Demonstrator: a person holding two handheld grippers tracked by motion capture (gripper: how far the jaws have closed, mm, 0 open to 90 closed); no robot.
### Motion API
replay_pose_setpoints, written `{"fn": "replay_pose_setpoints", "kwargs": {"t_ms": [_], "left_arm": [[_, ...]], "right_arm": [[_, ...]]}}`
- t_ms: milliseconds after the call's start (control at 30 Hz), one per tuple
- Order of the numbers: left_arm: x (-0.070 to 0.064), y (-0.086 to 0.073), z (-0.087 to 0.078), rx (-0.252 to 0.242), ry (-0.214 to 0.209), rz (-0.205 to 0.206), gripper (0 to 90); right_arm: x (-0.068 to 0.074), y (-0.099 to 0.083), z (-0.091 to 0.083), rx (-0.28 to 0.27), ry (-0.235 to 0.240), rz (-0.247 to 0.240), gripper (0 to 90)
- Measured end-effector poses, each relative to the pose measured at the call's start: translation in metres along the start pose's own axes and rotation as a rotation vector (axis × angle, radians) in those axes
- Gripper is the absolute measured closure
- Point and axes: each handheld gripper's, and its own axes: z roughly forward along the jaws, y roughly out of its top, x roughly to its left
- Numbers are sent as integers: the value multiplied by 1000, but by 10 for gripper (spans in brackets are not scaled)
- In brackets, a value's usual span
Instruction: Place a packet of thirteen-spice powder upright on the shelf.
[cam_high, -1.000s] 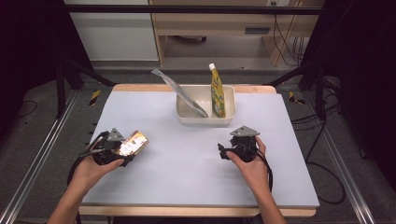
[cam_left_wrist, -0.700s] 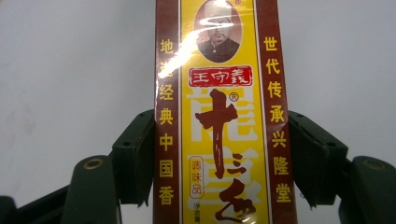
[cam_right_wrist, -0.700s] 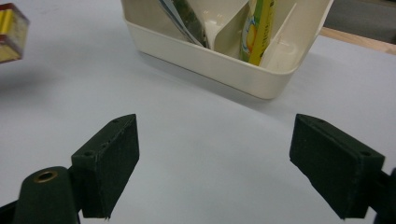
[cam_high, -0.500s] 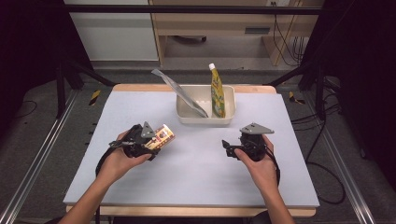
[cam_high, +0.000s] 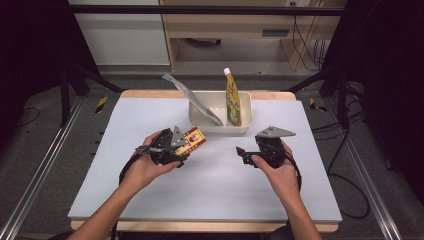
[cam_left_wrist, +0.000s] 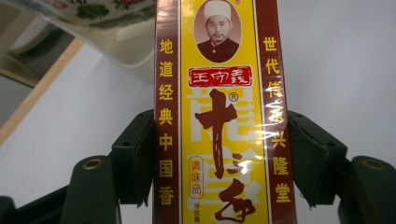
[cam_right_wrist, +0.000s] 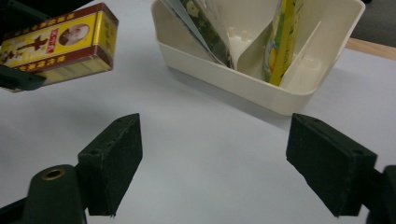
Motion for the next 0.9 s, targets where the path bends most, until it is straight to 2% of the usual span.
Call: {"fn": "replay_pose_setpoints", "kwargs": {"t_ms": [233, 500, 667, 900], "left_arm": [[-10, 15, 4, -20, 0, 45, 319], [-20, 34, 0, -75, 16, 84, 319], [-24, 40, -1, -96, 23, 101, 319], [-27, 44, -1, -119, 36, 111, 319]], "right_arm": [[-1, 15, -11, -20, 28, -5, 169], [3, 30, -22, -52, 43, -20, 236], [5, 37, -25, -47, 76, -33, 309], [9, 48, -23, -25, 105, -41, 348]]}}
